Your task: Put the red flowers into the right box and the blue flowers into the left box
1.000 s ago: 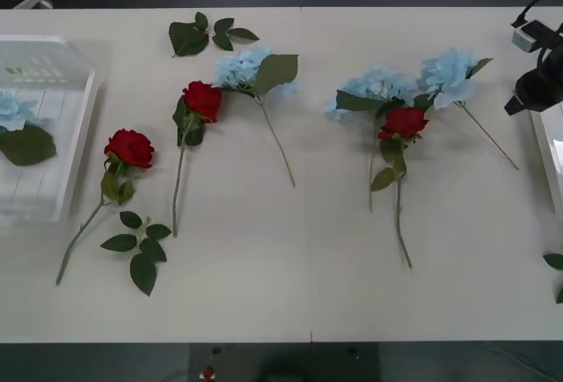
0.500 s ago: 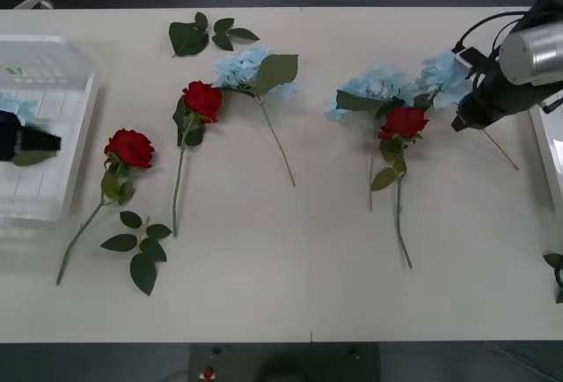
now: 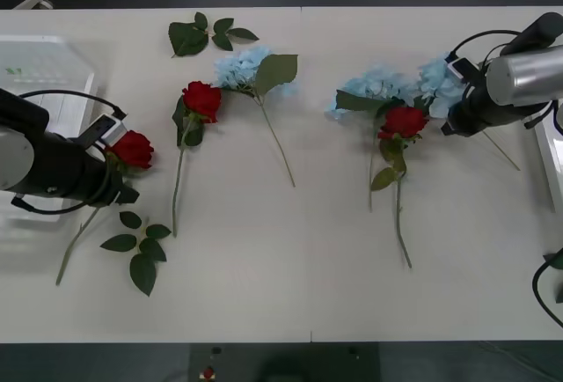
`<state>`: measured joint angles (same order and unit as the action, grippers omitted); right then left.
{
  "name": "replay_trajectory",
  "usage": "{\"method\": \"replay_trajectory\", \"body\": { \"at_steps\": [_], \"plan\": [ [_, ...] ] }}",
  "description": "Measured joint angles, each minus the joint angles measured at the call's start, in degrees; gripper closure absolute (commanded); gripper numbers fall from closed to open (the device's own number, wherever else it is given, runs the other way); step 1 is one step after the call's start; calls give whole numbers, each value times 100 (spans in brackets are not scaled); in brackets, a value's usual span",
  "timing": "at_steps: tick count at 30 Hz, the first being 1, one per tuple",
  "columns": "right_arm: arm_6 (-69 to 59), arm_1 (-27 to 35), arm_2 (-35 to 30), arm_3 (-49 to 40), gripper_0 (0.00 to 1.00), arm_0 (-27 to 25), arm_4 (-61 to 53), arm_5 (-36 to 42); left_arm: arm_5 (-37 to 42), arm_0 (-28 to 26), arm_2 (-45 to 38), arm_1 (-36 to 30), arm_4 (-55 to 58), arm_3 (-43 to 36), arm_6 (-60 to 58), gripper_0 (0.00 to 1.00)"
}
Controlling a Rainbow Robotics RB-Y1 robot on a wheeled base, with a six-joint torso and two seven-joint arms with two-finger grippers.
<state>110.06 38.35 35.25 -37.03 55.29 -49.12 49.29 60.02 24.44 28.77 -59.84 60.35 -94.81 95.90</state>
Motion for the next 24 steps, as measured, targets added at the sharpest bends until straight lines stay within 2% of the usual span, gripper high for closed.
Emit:
{"method": "replay_trajectory", "body": {
  "at_steps": [2,3,6,7,11,14,16,19,21,24],
  "plan": [
    [4,-88,-65,128,0,0,0,-133,0,69,69,68,-223,36,0,0],
    [7,-125,-107,175,10,0,0,-156,0,91,70,122,-288,85,0,0],
    [11,-196,-206,231,29,0,7,-162,-2,136,51,306,-477,294,0,0],
    [11,-208,-217,231,32,0,22,-163,-21,146,51,363,-544,376,0,0],
    [20,-222,-214,231,68,0,156,-167,-210,147,51,500,-755,626,0,0],
    [57,-222,-214,231,82,0,156,-206,-210,147,51,583,-927,762,0,0],
    [123,-222,-214,231,88,0,156,-273,-210,147,51,652,-1065,843,0,0],
    [184,-222,-214,231,100,0,156,-276,-210,147,51,769,-1199,967,0,6],
    [184,-222,-214,231,100,0,156,-276,-210,147,51,834,-1256,1016,0,6],
    [184,-222,-214,231,100,0,156,-276,-210,147,51,927,-1300,1077,0,18]
  ]
}}
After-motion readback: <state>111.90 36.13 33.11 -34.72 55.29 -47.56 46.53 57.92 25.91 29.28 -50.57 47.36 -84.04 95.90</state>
